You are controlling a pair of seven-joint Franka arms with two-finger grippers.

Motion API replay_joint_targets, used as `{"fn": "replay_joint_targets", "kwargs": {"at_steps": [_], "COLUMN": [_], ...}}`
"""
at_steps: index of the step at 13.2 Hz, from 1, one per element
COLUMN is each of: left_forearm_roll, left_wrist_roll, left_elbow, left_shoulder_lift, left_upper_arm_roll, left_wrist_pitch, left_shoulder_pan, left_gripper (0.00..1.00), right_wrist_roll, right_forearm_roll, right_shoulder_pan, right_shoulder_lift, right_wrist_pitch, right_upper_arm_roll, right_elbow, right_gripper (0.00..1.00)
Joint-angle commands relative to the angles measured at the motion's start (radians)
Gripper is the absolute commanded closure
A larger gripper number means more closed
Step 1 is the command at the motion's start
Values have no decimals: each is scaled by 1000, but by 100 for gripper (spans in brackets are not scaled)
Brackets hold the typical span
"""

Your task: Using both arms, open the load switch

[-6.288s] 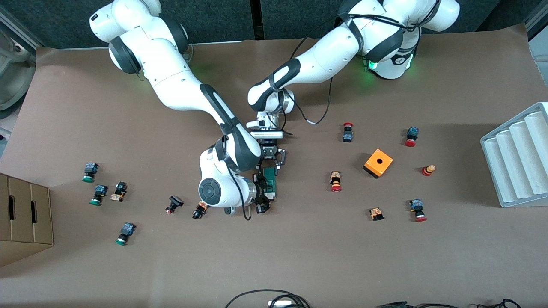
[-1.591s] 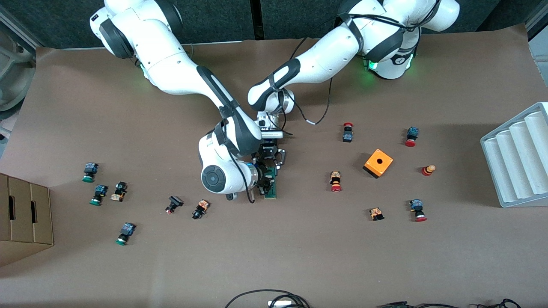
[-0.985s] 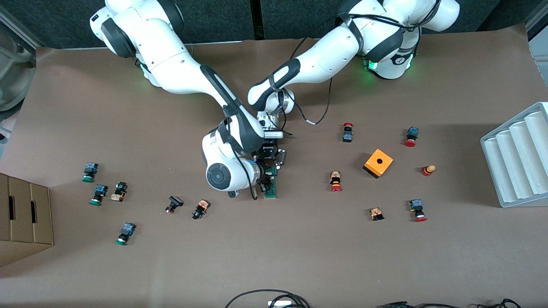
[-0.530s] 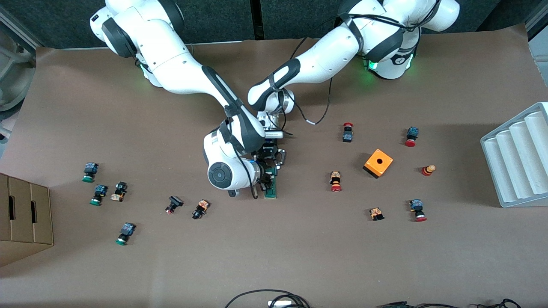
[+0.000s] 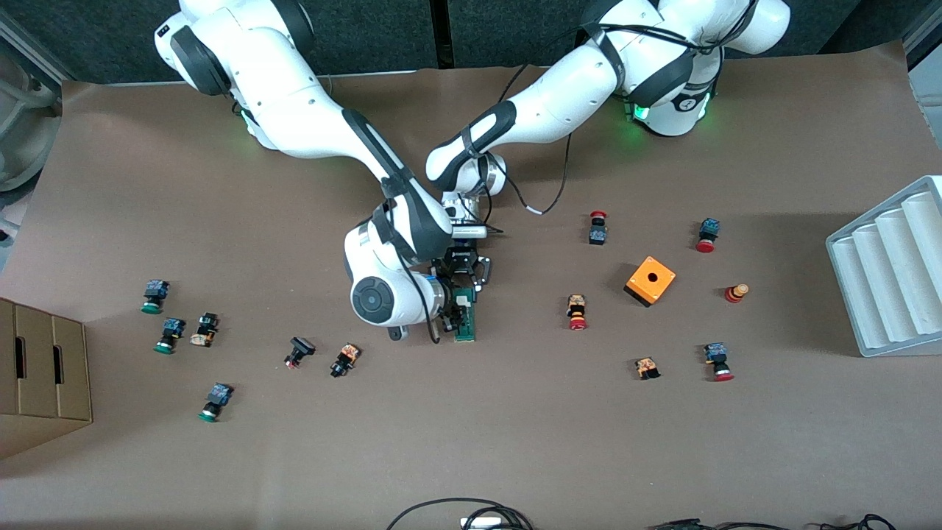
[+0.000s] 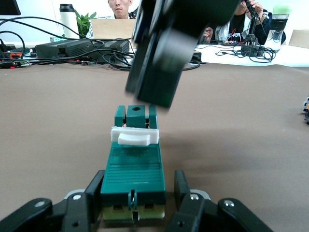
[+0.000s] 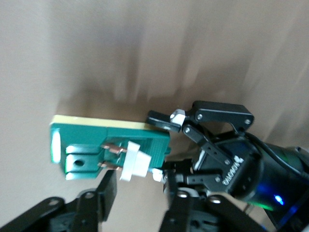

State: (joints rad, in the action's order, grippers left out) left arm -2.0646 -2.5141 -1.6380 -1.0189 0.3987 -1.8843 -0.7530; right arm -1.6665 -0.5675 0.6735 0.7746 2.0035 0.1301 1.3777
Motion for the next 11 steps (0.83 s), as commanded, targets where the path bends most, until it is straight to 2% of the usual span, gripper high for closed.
{"fn": "replay_joint_targets", "kwargs": {"at_steps": [1,4,5,6,7,11], "left_forearm_roll": [-9,-9,-9,-8,-8,11], "left_wrist_roll": [-5,-3,-3,-2,7,75], "left_elbow": [7,7,7,9,9,15], "left_shoulder_lift": [-13,-13,-13,-12,-6,3], "left_upper_arm_roll": [-11,-11,-11,-11,-11,-1], "left_wrist_pitch": [13,13,13,13,10,-1], "left_shoulder_pan": [-11,-11,-11,-11,-9,-2], "left_gripper": [38,37,32,23,0,0], "right_wrist_roll": [13,155,212,306,409,756], "right_forearm_roll": [34,145,193,239,245,285], "right_shoulder_pan": [-15,-48,-61,-86,-110,-234], "right_shoulder_lift": [-63,-144,-176,-217,-256,-430], "right_wrist_pitch": [-101,-112,-111,-118,-164,-359], "right_upper_arm_roll": [38,45,46,46,46,43], "right_elbow": [-20,-19,-14,0,10,55], "right_gripper": [0,0,0,0,0,0]}}
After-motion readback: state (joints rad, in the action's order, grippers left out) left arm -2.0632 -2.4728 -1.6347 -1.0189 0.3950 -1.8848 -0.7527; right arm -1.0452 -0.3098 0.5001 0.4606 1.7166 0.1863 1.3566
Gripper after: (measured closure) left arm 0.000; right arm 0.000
